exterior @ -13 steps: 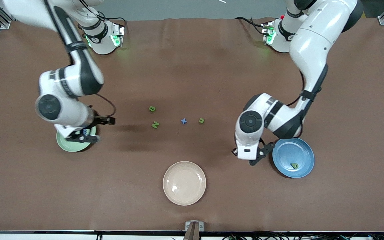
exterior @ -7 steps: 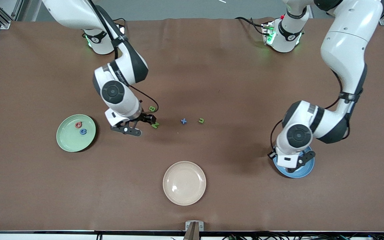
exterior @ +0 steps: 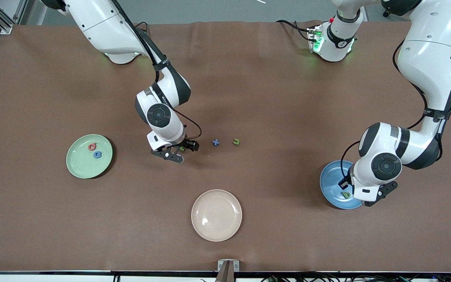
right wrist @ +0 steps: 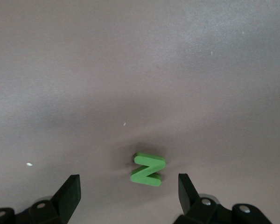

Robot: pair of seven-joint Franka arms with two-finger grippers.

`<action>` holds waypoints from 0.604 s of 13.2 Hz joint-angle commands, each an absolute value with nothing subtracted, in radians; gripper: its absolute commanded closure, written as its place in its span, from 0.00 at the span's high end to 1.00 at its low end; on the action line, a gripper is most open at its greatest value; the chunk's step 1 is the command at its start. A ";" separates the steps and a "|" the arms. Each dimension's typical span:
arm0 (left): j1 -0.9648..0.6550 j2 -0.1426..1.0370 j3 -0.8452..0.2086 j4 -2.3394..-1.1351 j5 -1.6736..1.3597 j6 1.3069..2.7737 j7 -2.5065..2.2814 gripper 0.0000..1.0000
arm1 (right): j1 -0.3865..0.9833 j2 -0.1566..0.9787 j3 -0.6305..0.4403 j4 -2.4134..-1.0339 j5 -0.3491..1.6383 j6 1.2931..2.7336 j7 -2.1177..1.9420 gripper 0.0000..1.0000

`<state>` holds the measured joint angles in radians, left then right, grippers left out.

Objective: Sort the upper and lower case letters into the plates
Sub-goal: 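Move the green N to the green plate with the right gripper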

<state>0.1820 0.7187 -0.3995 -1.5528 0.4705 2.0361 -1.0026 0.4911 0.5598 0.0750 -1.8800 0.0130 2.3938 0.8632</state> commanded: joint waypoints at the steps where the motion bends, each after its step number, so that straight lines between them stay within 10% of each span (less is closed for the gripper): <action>1: 0.186 0.727 -0.399 -1.566 0.476 2.060 -0.996 0.52 | 0.492 0.563 0.069 -1.901 0.009 2.399 0.885 0.92; 2: 0.181 0.726 -0.399 -1.568 0.476 2.060 -1.000 1.00 | 0.489 0.569 0.069 -1.899 0.009 2.401 0.887 0.92; 8: 0.083 0.715 -0.417 -1.575 0.468 2.054 -1.102 1.00 | 0.494 0.615 0.069 -1.899 0.009 2.447 0.885 0.78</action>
